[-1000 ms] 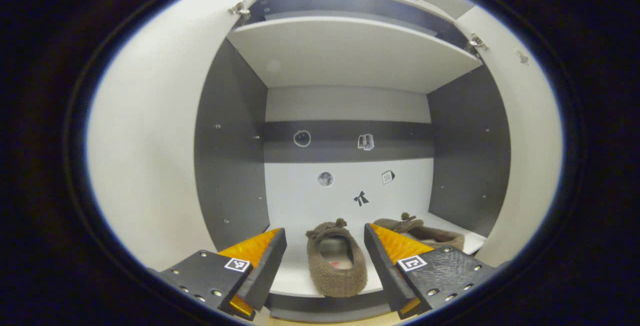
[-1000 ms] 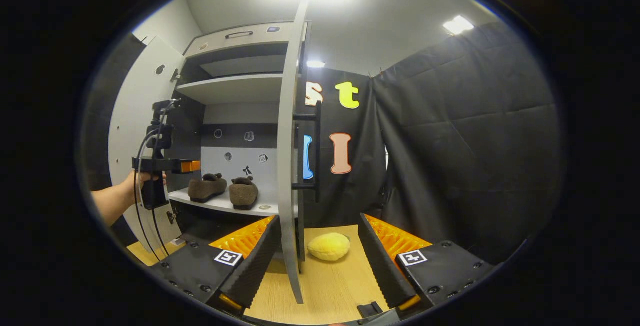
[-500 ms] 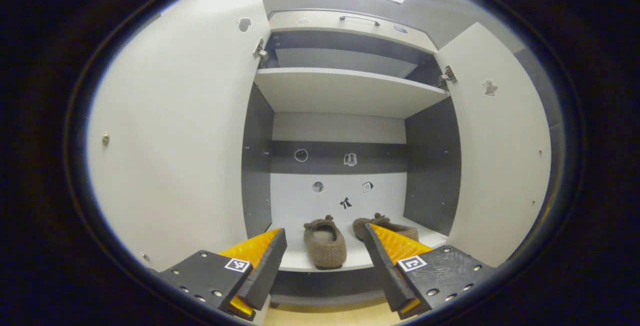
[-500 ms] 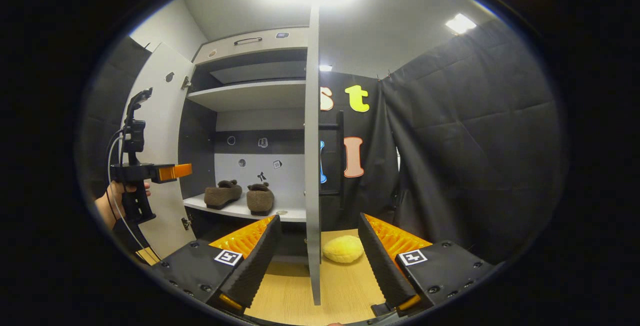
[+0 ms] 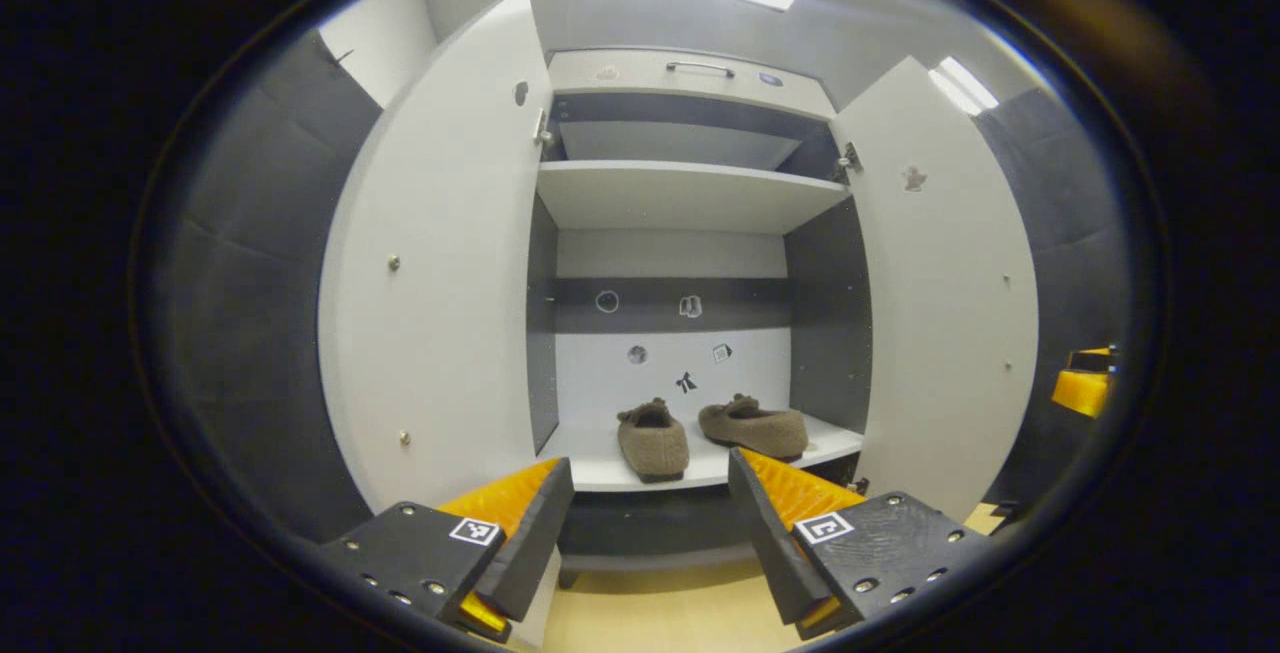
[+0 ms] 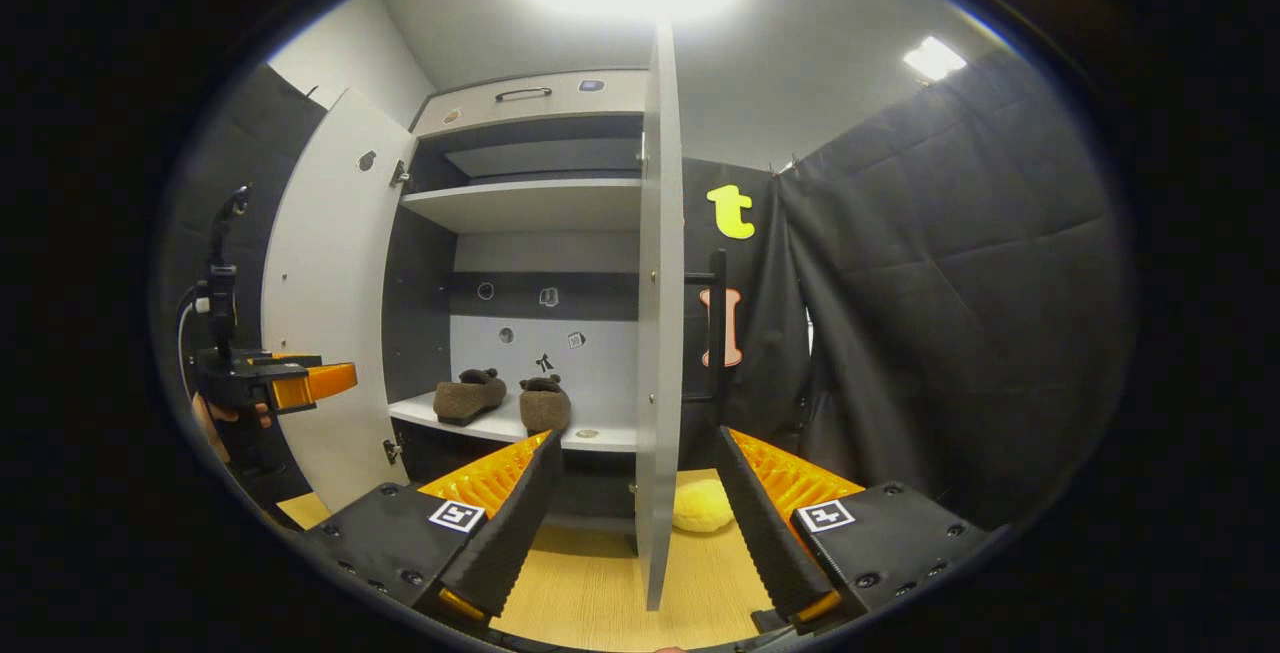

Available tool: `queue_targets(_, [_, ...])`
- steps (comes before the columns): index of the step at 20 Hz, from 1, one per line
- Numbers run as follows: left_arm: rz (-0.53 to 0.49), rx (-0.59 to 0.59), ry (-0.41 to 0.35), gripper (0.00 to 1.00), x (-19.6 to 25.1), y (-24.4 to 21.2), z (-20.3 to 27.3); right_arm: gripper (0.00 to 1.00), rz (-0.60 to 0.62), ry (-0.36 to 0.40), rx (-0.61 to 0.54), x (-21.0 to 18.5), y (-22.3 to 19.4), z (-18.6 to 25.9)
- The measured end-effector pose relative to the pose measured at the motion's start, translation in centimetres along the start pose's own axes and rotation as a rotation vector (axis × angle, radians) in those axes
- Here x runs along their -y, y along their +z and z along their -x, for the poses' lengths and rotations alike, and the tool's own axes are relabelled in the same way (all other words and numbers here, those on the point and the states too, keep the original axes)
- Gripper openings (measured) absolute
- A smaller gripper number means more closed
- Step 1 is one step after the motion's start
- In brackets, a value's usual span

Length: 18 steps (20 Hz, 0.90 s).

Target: Grab one shoe with the right hand and put it into the shoe cabinet, grab the other shoe with the left hand and put it into the shoe cabinet; then close the right door with the right hand and the left door with the left hand.

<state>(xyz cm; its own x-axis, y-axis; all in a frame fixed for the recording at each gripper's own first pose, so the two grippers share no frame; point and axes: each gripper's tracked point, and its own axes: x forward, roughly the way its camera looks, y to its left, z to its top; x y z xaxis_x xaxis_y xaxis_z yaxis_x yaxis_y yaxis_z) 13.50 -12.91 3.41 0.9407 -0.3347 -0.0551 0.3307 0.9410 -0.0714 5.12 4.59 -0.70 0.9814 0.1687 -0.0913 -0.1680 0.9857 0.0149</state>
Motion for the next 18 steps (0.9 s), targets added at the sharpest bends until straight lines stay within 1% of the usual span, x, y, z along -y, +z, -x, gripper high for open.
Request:
queue_targets(1, [0.006, -0.005, 0.003, 0.9, -0.3, -0.2, 0.9, 0.98, 0.001, 0.0, 0.003, -0.2, 0.1, 0.2])
queue_targets(2, [0.01, -0.009, 0.01, 0.96, -0.6, -0.4, 1.9, 0.98, 0.002, 0.001, 0.007, -0.4, 0.3, 0.4])
queue_targets(8, [0.007, -0.017, 0.033, 0.96, -3.0, -1.0, 7.1, 0.98, 0.029, 0.009, -0.004, -1.7, -0.3, 1.3])
queue_targets(10, [0.004, -0.02, 0.041, 0.96, -3.8, -1.1, 8.4, 0.96, 0.009, 0.012, -0.02, -2.0, -0.6, 1.4])
queue_targets(11, [0.002, -0.021, 0.046, 0.96, -4.2, -1.1, 8.9, 0.98, -0.001, 0.007, -0.026, -1.9, -0.8, 1.4])
queue_targets(12, [0.004, -0.024, 0.051, 0.9, -4.5, -1.4, 9.3, 0.98, -0.009, -0.004, -0.031, -1.5, -1.0, 1.3])
queue_targets(16, [0.004, -0.041, 0.064, 0.9, -5.9, -2.2, 10.8, 0.96, -0.043, -0.077, -0.046, 1.1, -1.2, 1.0])
queue_targets(18, [-0.005, -0.048, 0.078, 0.9, -6.8, -2.5, 11.2, 0.98, -0.041, -0.138, -0.044, 3.5, -1.0, 0.9])
